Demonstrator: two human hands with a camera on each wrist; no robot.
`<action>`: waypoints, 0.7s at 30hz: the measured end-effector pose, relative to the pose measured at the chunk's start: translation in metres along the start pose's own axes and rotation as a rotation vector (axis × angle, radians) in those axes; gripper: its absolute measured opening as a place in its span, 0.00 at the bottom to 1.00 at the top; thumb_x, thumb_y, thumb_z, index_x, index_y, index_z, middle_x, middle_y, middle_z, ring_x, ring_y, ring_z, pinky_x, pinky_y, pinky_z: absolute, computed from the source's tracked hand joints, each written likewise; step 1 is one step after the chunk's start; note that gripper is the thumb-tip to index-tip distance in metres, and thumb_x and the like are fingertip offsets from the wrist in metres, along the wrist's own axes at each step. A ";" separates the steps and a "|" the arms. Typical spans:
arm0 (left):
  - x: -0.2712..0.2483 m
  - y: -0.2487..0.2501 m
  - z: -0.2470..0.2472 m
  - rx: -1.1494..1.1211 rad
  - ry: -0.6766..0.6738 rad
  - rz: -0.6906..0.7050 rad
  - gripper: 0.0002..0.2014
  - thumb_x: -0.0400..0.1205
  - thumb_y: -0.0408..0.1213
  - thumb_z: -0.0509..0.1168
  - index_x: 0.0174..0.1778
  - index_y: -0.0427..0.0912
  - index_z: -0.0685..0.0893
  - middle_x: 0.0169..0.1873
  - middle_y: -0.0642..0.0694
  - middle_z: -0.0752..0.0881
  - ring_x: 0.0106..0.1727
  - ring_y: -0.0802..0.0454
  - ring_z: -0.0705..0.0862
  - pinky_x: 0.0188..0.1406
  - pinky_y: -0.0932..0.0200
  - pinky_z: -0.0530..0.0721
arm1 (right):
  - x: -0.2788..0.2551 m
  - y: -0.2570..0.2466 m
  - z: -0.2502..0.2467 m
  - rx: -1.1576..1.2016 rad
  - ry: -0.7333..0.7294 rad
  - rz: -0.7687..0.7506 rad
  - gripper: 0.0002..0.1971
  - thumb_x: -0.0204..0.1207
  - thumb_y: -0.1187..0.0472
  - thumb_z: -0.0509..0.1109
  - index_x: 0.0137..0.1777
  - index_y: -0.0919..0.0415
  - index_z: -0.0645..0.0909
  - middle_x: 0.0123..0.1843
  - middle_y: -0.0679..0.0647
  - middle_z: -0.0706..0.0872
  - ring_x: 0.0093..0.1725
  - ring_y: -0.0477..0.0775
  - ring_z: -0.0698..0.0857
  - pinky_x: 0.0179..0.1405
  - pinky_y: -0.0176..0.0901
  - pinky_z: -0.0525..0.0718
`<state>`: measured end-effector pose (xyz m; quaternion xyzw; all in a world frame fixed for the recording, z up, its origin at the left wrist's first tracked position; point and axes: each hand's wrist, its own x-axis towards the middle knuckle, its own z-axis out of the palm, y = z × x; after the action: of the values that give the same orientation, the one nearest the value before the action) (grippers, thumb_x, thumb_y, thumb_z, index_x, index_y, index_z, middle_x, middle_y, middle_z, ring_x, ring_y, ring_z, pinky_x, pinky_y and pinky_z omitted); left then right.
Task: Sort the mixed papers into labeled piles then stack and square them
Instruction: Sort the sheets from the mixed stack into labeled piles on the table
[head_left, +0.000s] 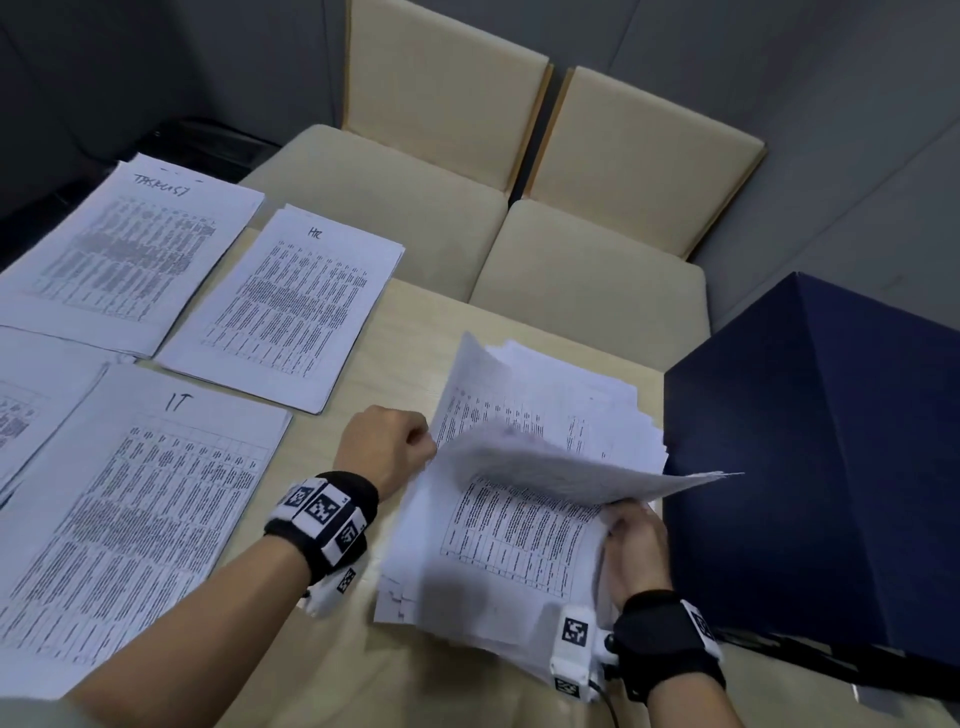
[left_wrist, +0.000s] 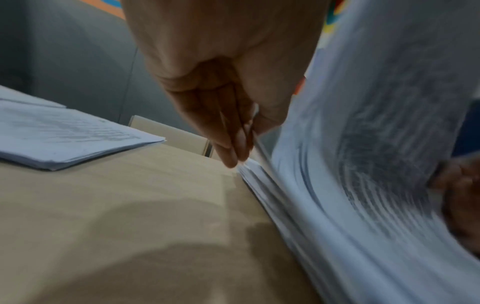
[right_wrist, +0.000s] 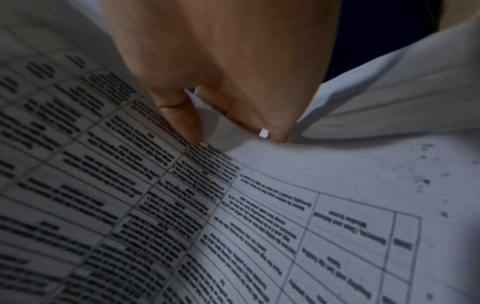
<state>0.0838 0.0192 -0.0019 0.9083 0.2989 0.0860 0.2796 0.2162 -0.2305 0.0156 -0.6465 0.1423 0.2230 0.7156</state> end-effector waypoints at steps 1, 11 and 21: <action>-0.002 0.000 -0.001 -0.070 0.031 0.020 0.10 0.73 0.44 0.67 0.30 0.44 0.87 0.23 0.47 0.85 0.28 0.46 0.82 0.28 0.58 0.76 | -0.001 -0.001 0.001 0.038 -0.001 0.004 0.17 0.74 0.81 0.52 0.33 0.63 0.73 0.22 0.46 0.82 0.25 0.42 0.81 0.25 0.29 0.78; -0.007 0.009 -0.012 -0.893 -0.178 -0.124 0.10 0.71 0.15 0.73 0.37 0.34 0.87 0.27 0.43 0.83 0.27 0.53 0.79 0.30 0.64 0.81 | -0.003 0.000 0.004 0.056 -0.023 -0.014 0.17 0.76 0.80 0.53 0.32 0.58 0.66 0.22 0.45 0.71 0.28 0.47 0.71 0.31 0.34 0.71; 0.002 0.013 -0.002 -0.693 -0.016 -0.154 0.24 0.73 0.36 0.79 0.22 0.44 0.69 0.15 0.53 0.71 0.18 0.59 0.66 0.20 0.66 0.66 | 0.006 0.007 -0.006 0.024 0.027 -0.037 0.14 0.75 0.81 0.61 0.34 0.65 0.77 0.30 0.55 0.82 0.34 0.53 0.81 0.33 0.37 0.82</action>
<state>0.0912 0.0124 0.0068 0.7348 0.3175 0.1538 0.5793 0.2188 -0.2347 0.0059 -0.6435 0.1429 0.1992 0.7251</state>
